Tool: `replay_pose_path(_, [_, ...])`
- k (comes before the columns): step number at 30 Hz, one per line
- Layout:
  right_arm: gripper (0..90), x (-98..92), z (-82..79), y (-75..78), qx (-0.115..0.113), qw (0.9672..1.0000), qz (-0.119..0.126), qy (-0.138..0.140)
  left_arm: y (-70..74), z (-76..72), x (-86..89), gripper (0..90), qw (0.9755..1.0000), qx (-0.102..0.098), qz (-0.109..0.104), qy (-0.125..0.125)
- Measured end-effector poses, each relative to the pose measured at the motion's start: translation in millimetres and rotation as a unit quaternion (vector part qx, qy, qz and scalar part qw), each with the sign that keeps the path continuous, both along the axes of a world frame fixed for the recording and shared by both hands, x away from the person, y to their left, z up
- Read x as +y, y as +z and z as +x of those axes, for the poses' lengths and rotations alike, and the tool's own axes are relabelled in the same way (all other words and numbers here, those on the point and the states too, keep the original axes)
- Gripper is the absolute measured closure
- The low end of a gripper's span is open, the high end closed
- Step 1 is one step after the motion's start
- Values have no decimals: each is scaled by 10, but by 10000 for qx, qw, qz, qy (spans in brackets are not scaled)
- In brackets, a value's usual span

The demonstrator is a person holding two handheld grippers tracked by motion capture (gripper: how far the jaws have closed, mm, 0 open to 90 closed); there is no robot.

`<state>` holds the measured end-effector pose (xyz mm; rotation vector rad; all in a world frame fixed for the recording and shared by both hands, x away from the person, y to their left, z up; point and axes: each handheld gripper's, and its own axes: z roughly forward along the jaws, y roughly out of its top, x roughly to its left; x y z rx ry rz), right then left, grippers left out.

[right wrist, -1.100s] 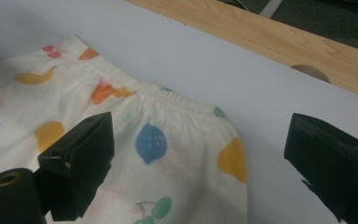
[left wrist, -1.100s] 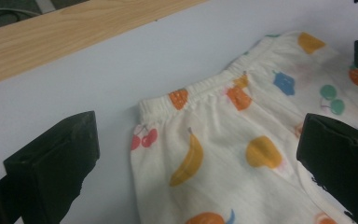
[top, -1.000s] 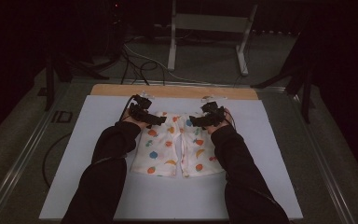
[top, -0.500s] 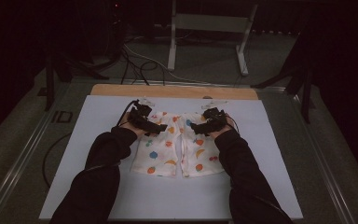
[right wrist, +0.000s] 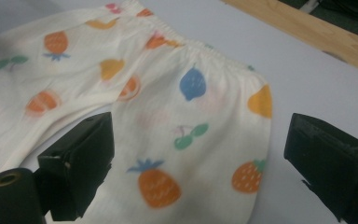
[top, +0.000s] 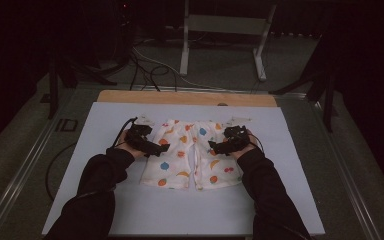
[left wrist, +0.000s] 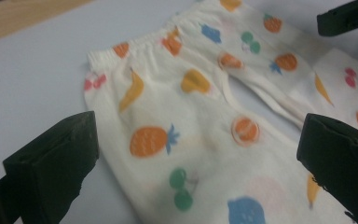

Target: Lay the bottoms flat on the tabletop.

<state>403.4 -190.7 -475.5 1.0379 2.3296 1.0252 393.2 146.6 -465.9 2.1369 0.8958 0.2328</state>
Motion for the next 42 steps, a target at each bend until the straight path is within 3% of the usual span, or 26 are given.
replay_pose_path(5, [86, -48, -164, -2, -5, 9998, 154, 95, -90, -172, 136, 3, 10000, 53, 23, -46])
replay_pose_path(7, [86, -61, -229, 3, -75, 9999, 46, 130, -119, -228, 170, 3, 10000, 68, 52, -50])
replay_pose_path(14, [87, -124, -456, -42, -195, 9996, 51, 173, -190, -444, 254, 3, 9998, 49, 54, -165])
replay_pose_path(24, [87, -235, -722, -119, -172, 9995, -8, 275, -309, -807, 393, 3, 9997, -38, 38, -244])
replay_pose_path(30, [87, -318, -925, -137, -268, 9993, -22, 275, -331, -967, 517, 4, 9997, -53, -38, -226])
replay_pose_path(35, [87, -411, -1110, -151, -259, 9993, 109, 241, -312, -1103, 603, 4, 9997, -118, -30, -215])
replay_pose_path(40, [87, -484, -1251, -163, -264, 9993, 20, 265, -336, -1243, 671, 3, 9997, -39, -34, -248])
replay_pose_path(42, [87, -514, -1293, -163, -258, 9992, 88, 297, -345, -1299, 694, 3, 9997, -37, -16, -250])
